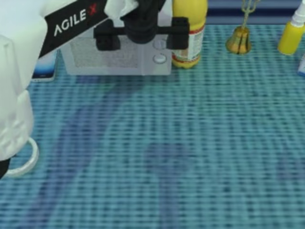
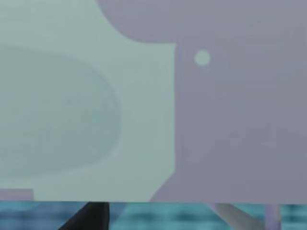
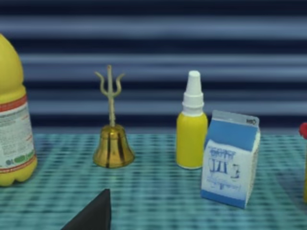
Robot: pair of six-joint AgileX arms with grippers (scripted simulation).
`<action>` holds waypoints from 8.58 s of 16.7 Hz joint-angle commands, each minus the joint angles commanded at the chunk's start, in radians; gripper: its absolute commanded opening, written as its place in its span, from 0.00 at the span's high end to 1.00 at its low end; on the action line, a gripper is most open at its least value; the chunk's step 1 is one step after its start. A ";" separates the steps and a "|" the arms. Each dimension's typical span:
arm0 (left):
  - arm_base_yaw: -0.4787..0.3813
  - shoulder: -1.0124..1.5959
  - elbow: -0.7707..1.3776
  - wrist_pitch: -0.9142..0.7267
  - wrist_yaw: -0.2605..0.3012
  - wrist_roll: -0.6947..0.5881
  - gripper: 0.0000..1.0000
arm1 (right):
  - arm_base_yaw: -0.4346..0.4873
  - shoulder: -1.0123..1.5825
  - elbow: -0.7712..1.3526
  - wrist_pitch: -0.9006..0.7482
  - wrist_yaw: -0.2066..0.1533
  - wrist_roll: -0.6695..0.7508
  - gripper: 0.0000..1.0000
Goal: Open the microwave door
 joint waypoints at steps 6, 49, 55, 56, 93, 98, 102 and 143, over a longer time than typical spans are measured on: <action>0.000 0.000 0.000 0.000 0.000 0.000 0.53 | 0.000 0.000 0.000 0.000 0.000 0.000 0.00; -0.030 -0.112 -0.184 0.064 -0.015 -0.029 1.00 | 0.000 0.000 0.000 0.000 0.000 0.000 0.00; -0.036 -0.106 -0.185 0.065 -0.009 -0.033 1.00 | 0.000 0.000 0.000 0.000 0.000 0.000 0.00; -0.036 -0.109 -0.188 0.067 -0.009 -0.031 1.00 | 0.000 0.000 0.000 0.000 0.000 0.000 0.00; -0.021 -0.235 -0.381 0.169 0.052 0.102 1.00 | 0.000 0.000 0.000 0.000 0.000 0.000 0.00; -0.007 -0.296 -0.471 0.212 0.085 0.173 1.00 | 0.000 0.000 0.000 0.000 0.000 0.000 0.00; -0.007 -0.297 -0.471 0.213 0.086 0.174 1.00 | 0.000 0.000 0.000 0.000 0.000 0.000 0.00; 0.016 -0.384 -0.595 0.267 0.150 0.291 1.00 | 0.000 0.000 0.000 0.000 0.000 0.000 0.00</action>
